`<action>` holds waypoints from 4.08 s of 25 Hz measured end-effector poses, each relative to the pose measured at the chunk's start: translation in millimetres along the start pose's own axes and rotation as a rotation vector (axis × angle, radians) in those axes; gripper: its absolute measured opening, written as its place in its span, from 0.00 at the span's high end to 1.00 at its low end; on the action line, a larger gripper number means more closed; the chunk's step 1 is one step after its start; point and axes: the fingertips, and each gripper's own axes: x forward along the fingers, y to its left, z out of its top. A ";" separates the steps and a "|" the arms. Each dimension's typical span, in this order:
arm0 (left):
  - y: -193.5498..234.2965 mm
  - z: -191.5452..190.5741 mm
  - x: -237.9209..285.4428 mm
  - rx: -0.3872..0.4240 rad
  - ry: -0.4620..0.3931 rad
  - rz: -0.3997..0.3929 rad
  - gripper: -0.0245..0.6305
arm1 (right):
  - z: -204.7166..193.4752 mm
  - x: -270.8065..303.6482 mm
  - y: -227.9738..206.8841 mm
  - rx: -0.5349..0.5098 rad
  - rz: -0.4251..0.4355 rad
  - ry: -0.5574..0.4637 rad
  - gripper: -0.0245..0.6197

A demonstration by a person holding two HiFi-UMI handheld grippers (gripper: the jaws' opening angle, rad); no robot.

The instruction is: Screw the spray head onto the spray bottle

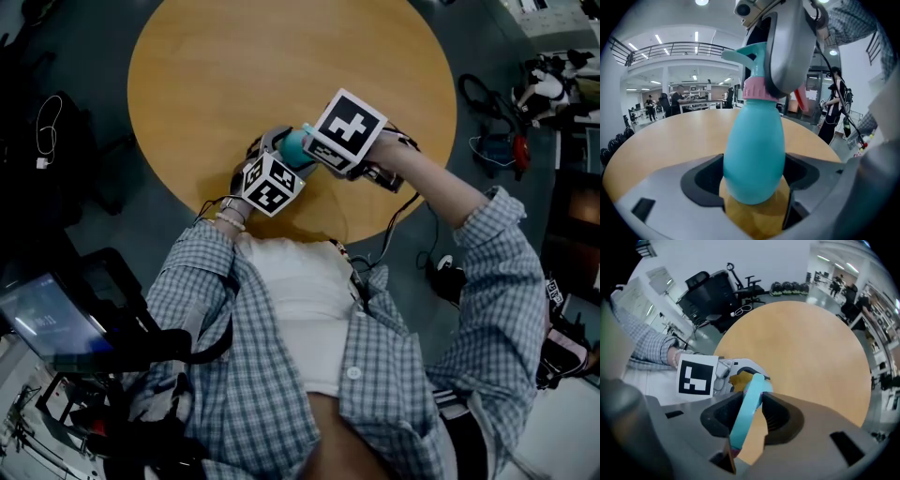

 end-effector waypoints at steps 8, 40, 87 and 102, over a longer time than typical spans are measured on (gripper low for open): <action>2.1 -1.8 -0.3 -0.006 -0.013 -0.002 0.36 | 1.7 0.0 -1.7 0.234 0.063 -0.004 0.77; -8.6 -18.9 -22.0 0.100 -0.056 -0.243 0.36 | -1.9 -1.8 34.9 -0.905 -0.095 -0.468 0.73; -2.3 -19.2 -21.1 0.029 -0.066 -0.155 0.36 | -5.2 -25.9 18.8 -0.402 -0.476 -0.656 0.65; -5.3 -17.9 -20.0 0.046 -0.064 -0.179 0.36 | 11.9 10.7 44.0 -0.915 -0.127 -0.356 0.75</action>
